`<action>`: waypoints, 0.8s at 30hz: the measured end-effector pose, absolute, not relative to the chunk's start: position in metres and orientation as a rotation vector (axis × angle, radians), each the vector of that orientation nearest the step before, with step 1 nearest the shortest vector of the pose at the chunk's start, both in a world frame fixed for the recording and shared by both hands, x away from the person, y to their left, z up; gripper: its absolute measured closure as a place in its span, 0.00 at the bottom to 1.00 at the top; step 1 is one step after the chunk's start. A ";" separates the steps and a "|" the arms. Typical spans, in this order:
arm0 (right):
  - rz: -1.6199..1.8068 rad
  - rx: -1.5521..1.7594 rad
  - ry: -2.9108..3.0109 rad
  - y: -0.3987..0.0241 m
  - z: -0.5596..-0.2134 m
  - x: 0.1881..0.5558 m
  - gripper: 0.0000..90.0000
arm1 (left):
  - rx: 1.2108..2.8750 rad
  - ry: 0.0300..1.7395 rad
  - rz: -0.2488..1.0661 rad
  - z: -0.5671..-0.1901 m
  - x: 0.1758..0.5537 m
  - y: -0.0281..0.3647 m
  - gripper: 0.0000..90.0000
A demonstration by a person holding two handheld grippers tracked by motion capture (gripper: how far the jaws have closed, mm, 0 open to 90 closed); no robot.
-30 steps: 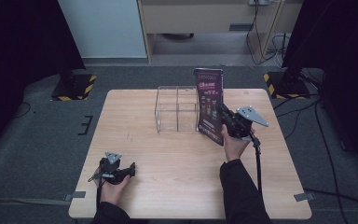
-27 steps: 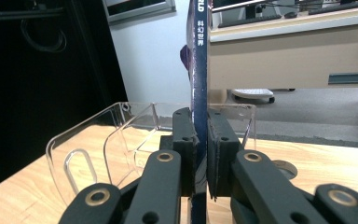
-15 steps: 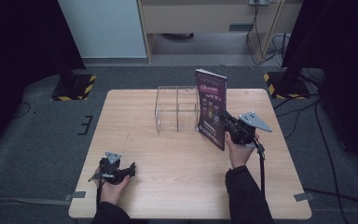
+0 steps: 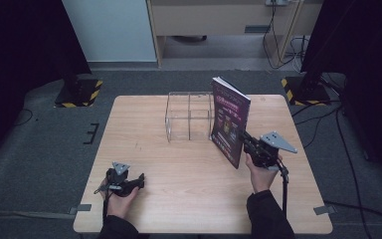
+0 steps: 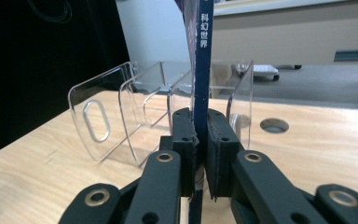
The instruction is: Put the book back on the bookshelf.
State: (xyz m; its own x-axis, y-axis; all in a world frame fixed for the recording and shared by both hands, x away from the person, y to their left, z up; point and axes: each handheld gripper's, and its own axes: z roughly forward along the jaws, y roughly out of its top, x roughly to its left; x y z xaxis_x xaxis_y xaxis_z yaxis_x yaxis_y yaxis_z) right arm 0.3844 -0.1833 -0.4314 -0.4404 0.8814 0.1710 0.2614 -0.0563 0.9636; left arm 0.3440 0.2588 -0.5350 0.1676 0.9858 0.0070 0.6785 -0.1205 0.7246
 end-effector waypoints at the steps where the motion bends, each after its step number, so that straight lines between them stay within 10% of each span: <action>1: 1.528 1.221 1.702 -0.185 -0.432 0.383 0.93 | 1.867 1.572 0.682 -0.535 0.344 0.259 0.17; 24: 1.476 1.254 1.816 -0.202 -0.458 0.344 0.93 | 1.869 1.571 0.682 -0.535 0.344 0.259 0.17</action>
State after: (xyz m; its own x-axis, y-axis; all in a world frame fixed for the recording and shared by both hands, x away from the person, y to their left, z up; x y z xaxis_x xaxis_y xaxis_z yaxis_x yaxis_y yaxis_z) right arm 0.3442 -0.2019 -0.4578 -0.4633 0.8688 0.1745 0.3484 -0.0025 0.9374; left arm 0.3439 0.2588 -0.5350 0.1685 0.9857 0.0083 0.6790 -0.1222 0.7239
